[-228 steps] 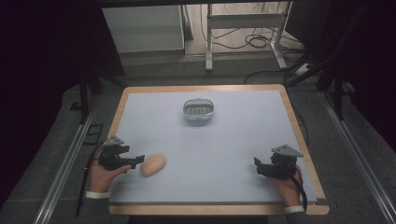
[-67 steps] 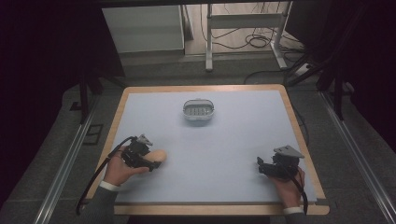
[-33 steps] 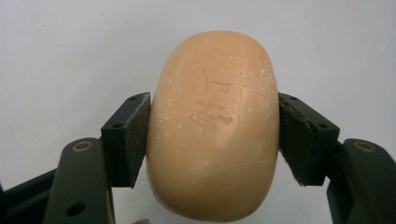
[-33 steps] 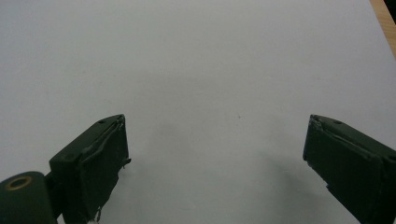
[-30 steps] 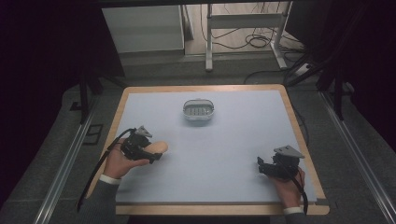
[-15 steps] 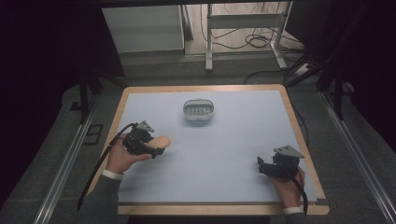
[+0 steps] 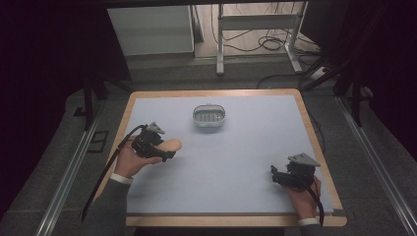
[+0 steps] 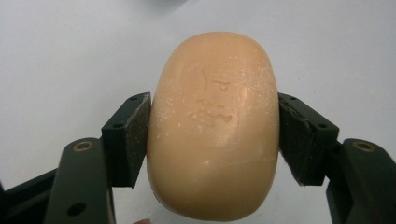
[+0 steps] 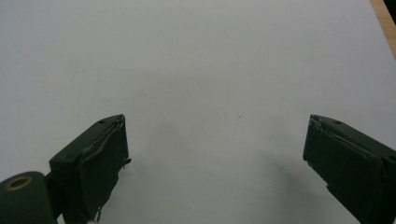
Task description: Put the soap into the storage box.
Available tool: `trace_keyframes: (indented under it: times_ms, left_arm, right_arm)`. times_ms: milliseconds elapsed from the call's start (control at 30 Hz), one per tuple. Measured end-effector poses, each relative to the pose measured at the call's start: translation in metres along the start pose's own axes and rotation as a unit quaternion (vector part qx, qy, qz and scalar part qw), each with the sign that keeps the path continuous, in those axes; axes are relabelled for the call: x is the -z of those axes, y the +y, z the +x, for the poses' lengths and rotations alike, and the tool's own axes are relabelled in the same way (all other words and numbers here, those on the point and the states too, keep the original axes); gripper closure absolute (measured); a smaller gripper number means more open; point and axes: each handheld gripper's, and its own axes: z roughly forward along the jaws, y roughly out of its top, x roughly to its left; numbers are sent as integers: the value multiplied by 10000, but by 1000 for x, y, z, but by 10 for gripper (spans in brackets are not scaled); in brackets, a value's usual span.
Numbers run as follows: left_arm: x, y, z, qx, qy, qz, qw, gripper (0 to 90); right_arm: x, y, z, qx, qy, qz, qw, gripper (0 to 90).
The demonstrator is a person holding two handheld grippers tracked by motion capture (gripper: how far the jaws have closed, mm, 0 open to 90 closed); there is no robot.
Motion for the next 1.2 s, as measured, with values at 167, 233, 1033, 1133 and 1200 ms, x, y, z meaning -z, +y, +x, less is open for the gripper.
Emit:
trace_keyframes:
  times_ms: [167, 233, 1033, 1133, 1200]
  left_arm:
    - [-1, 3, 1, -22, 9, 9, 10000, 324]
    - [-1, 4, 1, -20, 19, -30, 10000, 324]
    - [-5, 19, 7, -57, 42, -89, 9999, 325]
    - [-6, 22, 6, -52, 39, -104, 9999, 325]
    - [-6, 24, 6, -73, 36, -84, 9999, 325]
  right_arm:
    - [0, 0, 0, 4, 0, -2, 10000, 66]
    - [0, 0, 0, 5, -3, 2, 10000, 66]
    - [0, 0, 1, 36, -24, 13, 10000, 66]
    - [0, 0, 0, 29, -25, 11, 10000, 66]
    - [0, 0, 0, 28, -25, 9, 10000, 66]
